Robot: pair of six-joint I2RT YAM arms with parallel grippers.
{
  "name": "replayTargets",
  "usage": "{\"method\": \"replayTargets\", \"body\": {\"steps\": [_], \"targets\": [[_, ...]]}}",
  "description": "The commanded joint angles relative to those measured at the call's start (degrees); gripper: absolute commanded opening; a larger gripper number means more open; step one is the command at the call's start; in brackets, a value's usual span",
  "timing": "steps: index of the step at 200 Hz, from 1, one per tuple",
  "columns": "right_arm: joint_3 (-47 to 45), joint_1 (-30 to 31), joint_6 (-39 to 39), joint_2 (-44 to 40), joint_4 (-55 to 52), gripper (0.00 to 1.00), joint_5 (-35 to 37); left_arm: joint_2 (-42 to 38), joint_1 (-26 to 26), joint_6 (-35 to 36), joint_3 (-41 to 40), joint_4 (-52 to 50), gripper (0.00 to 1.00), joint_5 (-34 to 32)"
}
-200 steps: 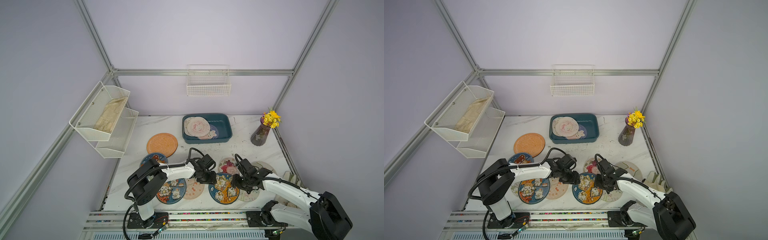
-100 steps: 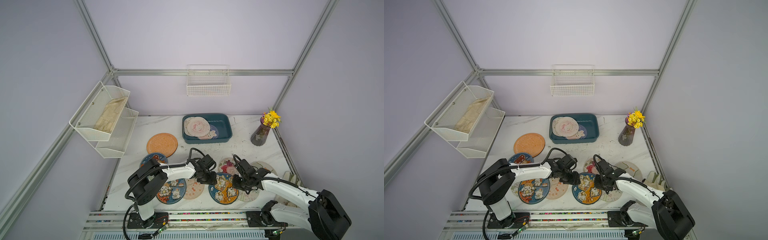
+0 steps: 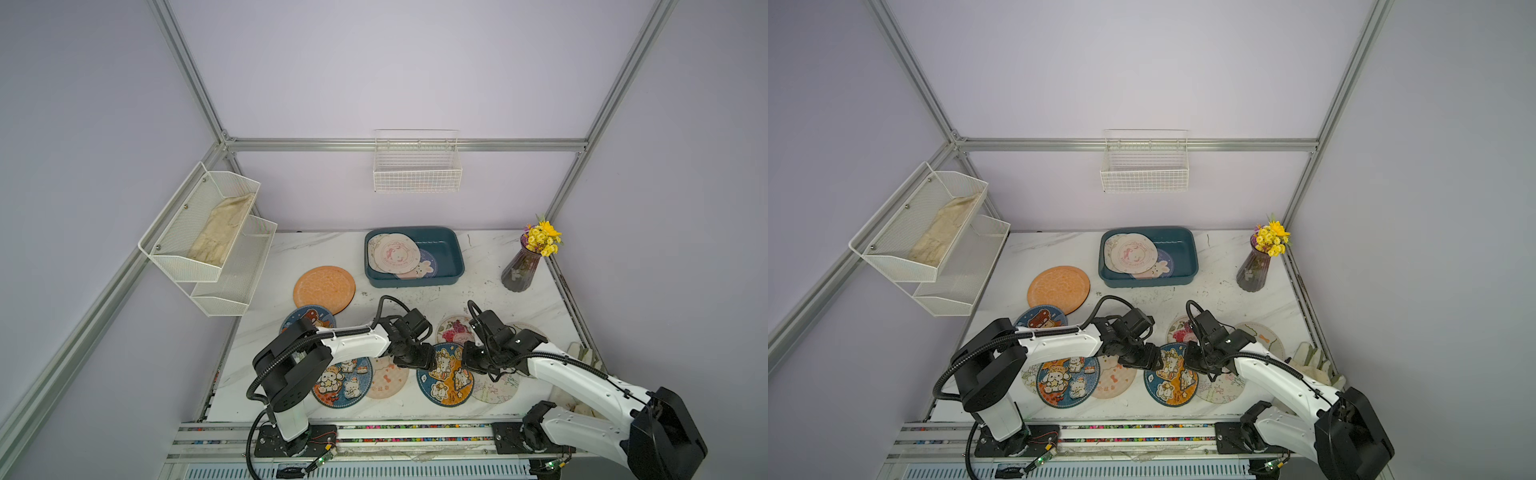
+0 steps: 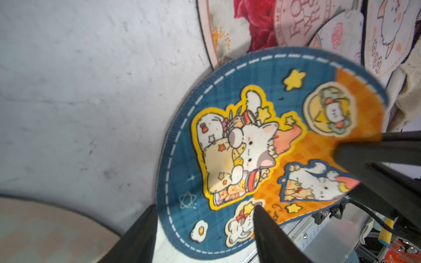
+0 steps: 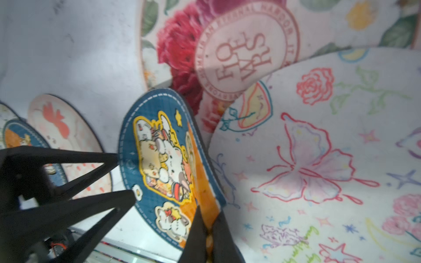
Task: Put the coasters into the storage box
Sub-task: Pick up the coaster from the center of the board.
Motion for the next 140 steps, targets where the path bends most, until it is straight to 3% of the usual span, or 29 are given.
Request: {"method": "replayTargets", "body": {"steps": [1,49,95,140], "targets": [[5.19,0.49,-1.43,-0.18,-3.32,0.02,-1.62,-4.10,2.04,1.15,3.01,-2.03,0.75,-0.49],[17.73,0.58,-4.10,5.44,-5.58,0.02,-2.97,-9.81,6.97,2.15,3.50,-4.51,0.87,-0.72],[30.81,0.58,-6.56,14.60,-4.66,0.02,-3.10,-14.72,12.43,2.88,1.84,-6.28,0.91,-0.96],[46.76,0.12,-12.76,29.62,-4.79,0.01,-3.21,-18.31,16.75,3.18,-0.68,-6.82,1.00,-1.24]]}}
